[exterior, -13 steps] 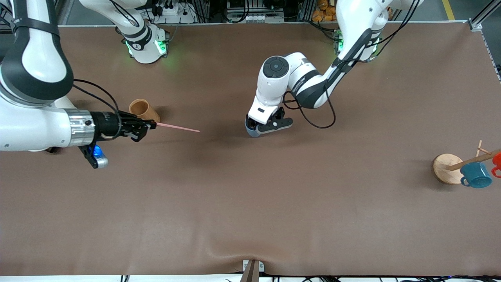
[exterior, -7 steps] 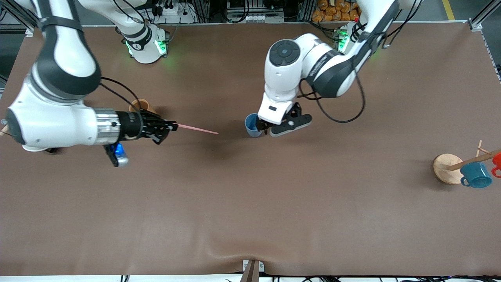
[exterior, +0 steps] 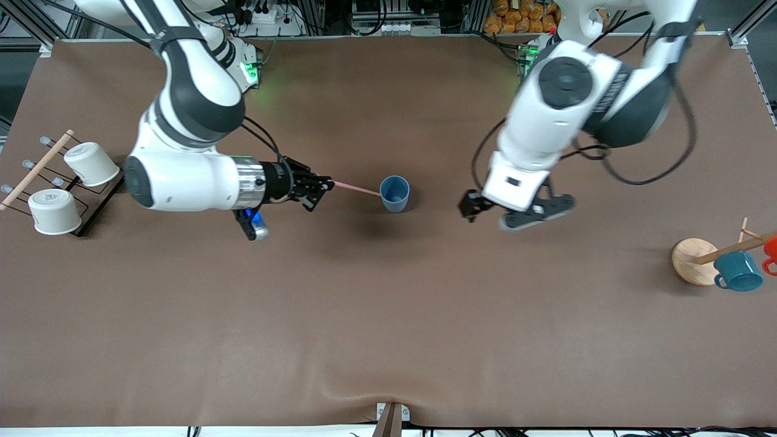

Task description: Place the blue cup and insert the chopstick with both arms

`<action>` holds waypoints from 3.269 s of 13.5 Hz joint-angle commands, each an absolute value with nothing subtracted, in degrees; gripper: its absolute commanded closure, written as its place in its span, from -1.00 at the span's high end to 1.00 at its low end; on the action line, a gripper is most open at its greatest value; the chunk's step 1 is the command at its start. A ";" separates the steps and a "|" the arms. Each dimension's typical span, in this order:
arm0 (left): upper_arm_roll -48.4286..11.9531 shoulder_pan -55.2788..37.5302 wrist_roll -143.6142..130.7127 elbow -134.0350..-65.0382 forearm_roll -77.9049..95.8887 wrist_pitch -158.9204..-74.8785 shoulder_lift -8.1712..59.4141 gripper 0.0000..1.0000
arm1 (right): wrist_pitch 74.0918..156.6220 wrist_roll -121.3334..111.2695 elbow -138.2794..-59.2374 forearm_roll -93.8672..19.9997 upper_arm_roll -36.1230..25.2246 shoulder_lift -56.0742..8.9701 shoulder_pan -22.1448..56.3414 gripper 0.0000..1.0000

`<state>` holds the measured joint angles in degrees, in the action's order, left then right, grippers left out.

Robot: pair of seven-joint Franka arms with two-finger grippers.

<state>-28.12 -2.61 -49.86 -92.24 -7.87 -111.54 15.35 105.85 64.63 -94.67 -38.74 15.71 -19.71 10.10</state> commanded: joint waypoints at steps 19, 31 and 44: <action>-14.19 5.12 -10.23 -88.42 -2.82 -93.26 4.66 1.00 | 87.22 67.09 -86.07 -27.87 14.26 -18.98 3.34 1.00; -0.88 -3.43 -5.89 -92.37 0.53 -87.98 -3.42 1.00 | 72.95 10.24 -78.23 -11.36 -6.49 -17.41 3.43 1.00; 0.18 -3.08 -5.45 -93.43 0.53 -88.15 -4.84 1.00 | 81.39 -7.21 -93.60 -2.64 -2.64 1.58 -4.56 1.00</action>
